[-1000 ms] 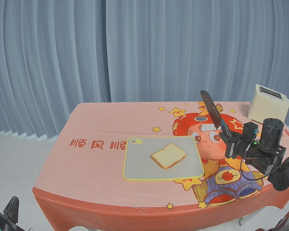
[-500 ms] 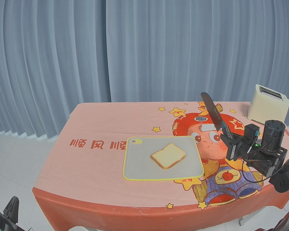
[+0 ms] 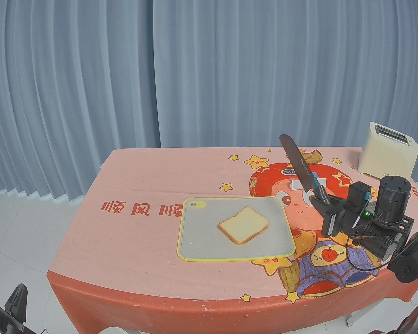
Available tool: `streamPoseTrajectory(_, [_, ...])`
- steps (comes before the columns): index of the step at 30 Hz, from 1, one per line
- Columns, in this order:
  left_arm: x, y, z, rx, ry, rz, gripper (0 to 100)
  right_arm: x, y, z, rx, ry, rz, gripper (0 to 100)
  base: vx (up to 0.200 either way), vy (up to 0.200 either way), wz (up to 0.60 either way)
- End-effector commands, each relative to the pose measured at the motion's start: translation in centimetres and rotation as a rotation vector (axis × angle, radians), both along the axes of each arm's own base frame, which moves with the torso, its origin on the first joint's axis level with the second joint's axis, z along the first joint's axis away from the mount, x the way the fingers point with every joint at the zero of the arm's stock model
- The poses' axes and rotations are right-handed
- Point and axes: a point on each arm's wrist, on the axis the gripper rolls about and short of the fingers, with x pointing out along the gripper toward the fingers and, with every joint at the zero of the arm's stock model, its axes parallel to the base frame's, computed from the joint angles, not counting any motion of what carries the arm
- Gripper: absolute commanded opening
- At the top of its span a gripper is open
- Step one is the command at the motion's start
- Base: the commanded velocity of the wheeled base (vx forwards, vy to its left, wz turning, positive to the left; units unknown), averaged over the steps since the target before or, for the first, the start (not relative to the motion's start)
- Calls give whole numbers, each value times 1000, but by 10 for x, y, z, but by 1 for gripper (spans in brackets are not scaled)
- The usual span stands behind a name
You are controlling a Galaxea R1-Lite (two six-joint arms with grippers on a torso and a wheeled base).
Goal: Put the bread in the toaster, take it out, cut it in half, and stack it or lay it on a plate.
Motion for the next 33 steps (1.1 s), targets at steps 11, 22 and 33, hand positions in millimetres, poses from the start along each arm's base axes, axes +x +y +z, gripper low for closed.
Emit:
streamPoseTrajectory(11, [1,0,-5,0,18,0,0,-9,5,-5,4,32,74,0,0,0,0])
streamPoseTrajectory(22, [1,0,-5,0,18,0,0,-17,5,-4,16,34,123,0,0,0,0])
streamPoseTrajectory(33, [1,0,-5,0,18,0,0,-23,6,-6,14,48,153,0,0,0,0])
